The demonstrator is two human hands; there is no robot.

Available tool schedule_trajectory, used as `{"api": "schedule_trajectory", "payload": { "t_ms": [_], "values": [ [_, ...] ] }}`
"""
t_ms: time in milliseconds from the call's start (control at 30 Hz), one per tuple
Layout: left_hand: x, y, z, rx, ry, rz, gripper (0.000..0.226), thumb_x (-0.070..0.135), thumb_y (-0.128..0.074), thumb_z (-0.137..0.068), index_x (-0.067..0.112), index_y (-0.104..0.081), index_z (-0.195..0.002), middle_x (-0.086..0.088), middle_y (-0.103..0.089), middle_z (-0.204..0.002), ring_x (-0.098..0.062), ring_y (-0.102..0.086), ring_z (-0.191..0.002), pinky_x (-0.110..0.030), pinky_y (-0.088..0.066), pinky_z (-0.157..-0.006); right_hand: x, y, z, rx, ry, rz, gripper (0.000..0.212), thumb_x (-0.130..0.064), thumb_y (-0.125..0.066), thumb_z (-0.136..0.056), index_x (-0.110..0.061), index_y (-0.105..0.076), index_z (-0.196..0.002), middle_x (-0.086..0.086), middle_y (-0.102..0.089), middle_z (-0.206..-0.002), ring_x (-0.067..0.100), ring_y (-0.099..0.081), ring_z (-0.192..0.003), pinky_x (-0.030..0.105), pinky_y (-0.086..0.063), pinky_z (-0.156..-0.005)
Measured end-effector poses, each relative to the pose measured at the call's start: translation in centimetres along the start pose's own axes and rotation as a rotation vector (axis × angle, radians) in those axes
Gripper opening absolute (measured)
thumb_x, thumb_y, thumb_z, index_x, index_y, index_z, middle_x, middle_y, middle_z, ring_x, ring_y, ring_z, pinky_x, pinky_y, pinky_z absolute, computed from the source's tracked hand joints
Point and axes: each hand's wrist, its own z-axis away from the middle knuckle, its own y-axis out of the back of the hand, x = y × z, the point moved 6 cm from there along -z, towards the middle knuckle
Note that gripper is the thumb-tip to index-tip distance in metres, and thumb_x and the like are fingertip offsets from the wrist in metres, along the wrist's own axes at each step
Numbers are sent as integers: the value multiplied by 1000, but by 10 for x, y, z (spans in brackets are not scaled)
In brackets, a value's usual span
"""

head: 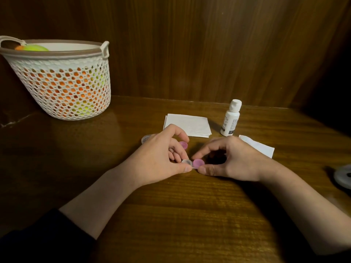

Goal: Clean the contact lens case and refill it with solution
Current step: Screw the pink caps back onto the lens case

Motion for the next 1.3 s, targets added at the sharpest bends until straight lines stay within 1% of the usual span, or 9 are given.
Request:
{"api": "schedule_trajectory", "payload": {
  "t_ms": [133,267,433,533,633,833,967,1067,1300],
  "values": [
    [0,0,0,-4,-3,-1,57,28,-94,-81,39,-54,-121,18,-78,-92,-2,-76,-87,-11,-58,-73,1,-1,-1,10,16,-43,22,-34,-90,-84,-38,-85,-105,-23,-79,-104,1,-71,-104,34,-58,-94],
    [0,-1,0,-3,-1,0,57,28,-94,-80,37,-55,-120,19,-78,-92,-2,-75,-87,-12,-59,-74,5,-1,-3,64,5,-42,18,-40,-93,-79,-40,-86,-96,-26,-78,-95,-2,-71,-97,24,-53,-84],
    [-1,-1,-1,-10,3,8,58,29,-94,-80,39,-54,-120,22,-78,-93,-1,-75,-89,-11,-58,-74,6,0,-5,136,3,1,20,-51,-94,-72,-41,-85,-87,-25,-77,-90,-2,-69,-91,20,-52,-77],
    [-2,-1,-1,-7,-4,5,58,29,-94,-80,40,-54,-121,22,-78,-95,0,-75,-89,-12,-59,-75,5,1,-4,70,3,12,26,-53,-91,-74,-43,-84,-97,-23,-78,-98,0,-70,-98,33,-60,-86],
    [-2,-1,-1,-6,-6,9,58,29,-94,-80,39,-54,-122,23,-77,-95,0,-75,-88,-12,-59,-74,4,2,-2,3,34,-19,29,-44,-90,-81,-41,-83,-110,-22,-79,-109,4,-71,-107,42,-60,-95],
    [-2,-2,-1,-7,-3,12,58,28,-94,-80,41,-53,-120,25,-76,-94,1,-75,-87,-10,-58,-70,5,3,-2,31,59,-56,23,-36,-91,-82,-37,-85,-104,-17,-81,-103,11,-74,-102,47,-60,-91],
    [-3,-1,-1,-4,-2,16,58,28,-94,-80,41,-53,-119,26,-76,-95,1,-75,-88,-9,-57,-72,5,2,-1,60,47,-44,21,-42,-92,-79,-39,-85,-98,-20,-80,-99,6,-72,-100,43,-60,-90],
    [-3,-2,-1,0,0,17,57,27,-94,-80,41,-53,-118,25,-76,-95,1,-75,-88,-8,-56,-71,4,2,-1,81,44,-28,22,-50,-91,-75,-40,-85,-94,-22,-79,-97,3,-72,-98,33,-60,-85],
    [-3,-1,-1,5,-4,5,54,29,-94,-80,41,-54,-114,26,-76,-95,0,-75,-89,-9,-57,-75,3,3,1,113,47,-1,20,-52,-90,-77,-39,-86,-92,-21,-78,-95,1,-71,-97,23,-57,-82]
  ]
}}
